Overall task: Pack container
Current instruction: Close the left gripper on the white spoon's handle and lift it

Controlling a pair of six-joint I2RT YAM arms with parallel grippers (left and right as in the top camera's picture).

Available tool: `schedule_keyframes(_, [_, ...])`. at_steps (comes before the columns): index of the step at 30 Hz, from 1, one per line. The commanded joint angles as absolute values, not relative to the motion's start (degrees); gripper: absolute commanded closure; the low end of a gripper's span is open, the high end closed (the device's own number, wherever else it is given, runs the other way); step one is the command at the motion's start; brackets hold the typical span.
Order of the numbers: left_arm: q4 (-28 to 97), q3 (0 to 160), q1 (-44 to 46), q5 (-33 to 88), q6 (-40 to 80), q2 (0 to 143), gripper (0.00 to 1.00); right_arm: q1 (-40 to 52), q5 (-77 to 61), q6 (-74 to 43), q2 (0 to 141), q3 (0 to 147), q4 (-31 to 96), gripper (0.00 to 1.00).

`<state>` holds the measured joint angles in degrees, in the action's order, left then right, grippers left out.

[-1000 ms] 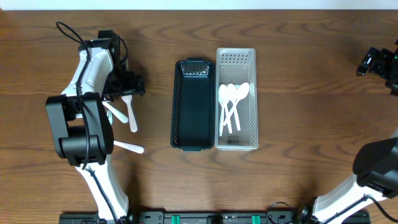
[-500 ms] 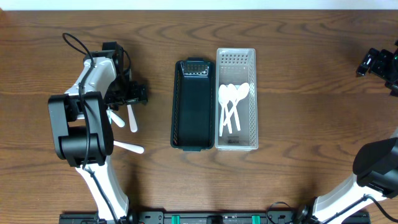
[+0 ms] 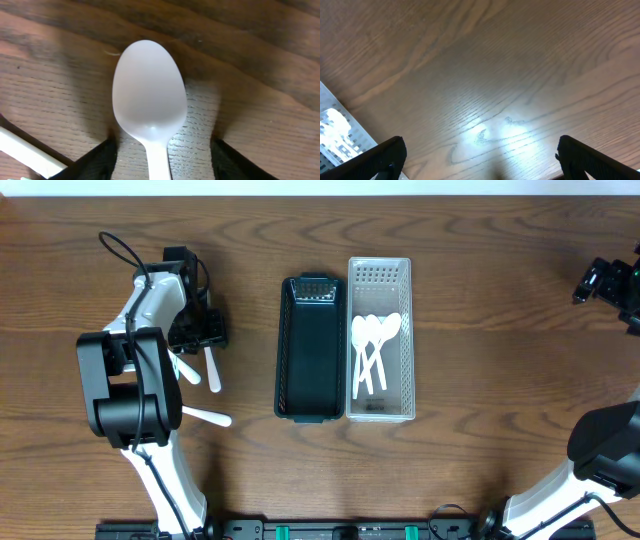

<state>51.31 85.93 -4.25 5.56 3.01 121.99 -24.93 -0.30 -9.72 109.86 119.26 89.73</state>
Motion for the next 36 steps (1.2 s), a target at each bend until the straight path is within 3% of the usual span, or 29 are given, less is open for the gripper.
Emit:
schedule_keyframes(1, [51.05, 84.44, -4.16, 7.09, 2.68, 123.24, 0.42, -24.73, -0.45, -8.67, 109.73, 118.91, 89.8, 0.01])
schedule_keyframes(8, [48.82, 84.44, -4.16, 7.07, 2.68, 123.24, 0.62, -24.73, -0.45, -8.67, 109.73, 118.91, 89.82, 0.01])
schedule_keyframes(16, [48.73, 84.44, -4.16, 7.07, 2.68, 123.24, 0.64, -24.73, -0.45, -8.67, 109.73, 118.91, 89.8, 0.01])
schedule_keyframes(24, [48.75, 84.44, -4.16, 7.05, 2.66, 123.24, 0.86, -24.73, -0.45, -8.67, 109.73, 118.91, 89.8, 0.01])
schedule_keyframes(36, [49.15, 84.44, -4.16, 6.85, 2.66, 123.24, 0.91, -24.73, -0.43, -8.64, 109.73, 118.91, 89.8, 0.01])
